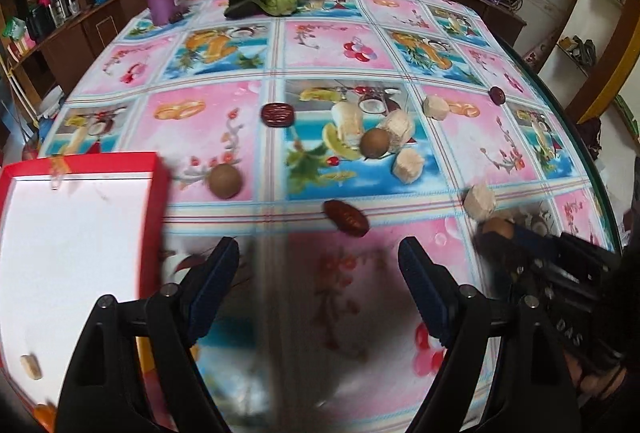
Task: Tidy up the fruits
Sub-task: 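Grasp a brown round nut with the right tool while the left grasps a red date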
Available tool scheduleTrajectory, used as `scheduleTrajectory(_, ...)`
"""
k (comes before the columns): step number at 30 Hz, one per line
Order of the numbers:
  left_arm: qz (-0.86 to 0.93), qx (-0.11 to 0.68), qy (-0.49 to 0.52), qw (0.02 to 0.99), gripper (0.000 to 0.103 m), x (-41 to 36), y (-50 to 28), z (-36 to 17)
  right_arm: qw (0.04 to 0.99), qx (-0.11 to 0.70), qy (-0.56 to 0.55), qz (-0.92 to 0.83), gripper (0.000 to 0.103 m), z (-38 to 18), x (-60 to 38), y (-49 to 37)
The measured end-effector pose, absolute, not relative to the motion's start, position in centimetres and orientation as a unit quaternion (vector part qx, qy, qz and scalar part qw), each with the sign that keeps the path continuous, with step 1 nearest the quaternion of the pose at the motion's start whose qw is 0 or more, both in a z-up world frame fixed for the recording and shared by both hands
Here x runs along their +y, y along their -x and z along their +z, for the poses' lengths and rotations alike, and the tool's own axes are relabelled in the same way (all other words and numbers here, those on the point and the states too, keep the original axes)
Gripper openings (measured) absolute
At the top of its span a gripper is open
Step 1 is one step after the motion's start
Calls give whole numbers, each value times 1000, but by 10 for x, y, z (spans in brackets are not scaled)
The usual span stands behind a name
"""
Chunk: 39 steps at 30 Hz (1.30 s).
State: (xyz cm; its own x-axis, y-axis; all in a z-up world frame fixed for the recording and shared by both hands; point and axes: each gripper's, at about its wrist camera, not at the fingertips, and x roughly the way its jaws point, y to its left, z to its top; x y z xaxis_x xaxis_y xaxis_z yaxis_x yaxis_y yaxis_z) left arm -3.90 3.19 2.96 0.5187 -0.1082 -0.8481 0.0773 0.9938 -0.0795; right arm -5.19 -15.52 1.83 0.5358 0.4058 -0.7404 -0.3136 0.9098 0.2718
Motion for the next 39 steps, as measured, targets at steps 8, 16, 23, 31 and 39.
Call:
scheduleTrajectory(8,-42,492,15,869,46,21,22,17,871,436,-67,215,21,19,-157,52)
scheduleTrajectory(16,-48,485,-4,873,34,14,22,16,871,435,-67,217,21,19,-157,52)
scheduleTrajectory(23,-63,477,-12,877,32,12,25,15,873,433,-68,216,21,20,-158,52)
scheduleTrajectory(31,-73,468,-7,881,31,15,40,24,878,419,-67,221,21,25,-158,55)
scheduleTrajectory(39,-72,438,-2,896,31,25,73,46,885,403,-67,224,21,29,-157,57)
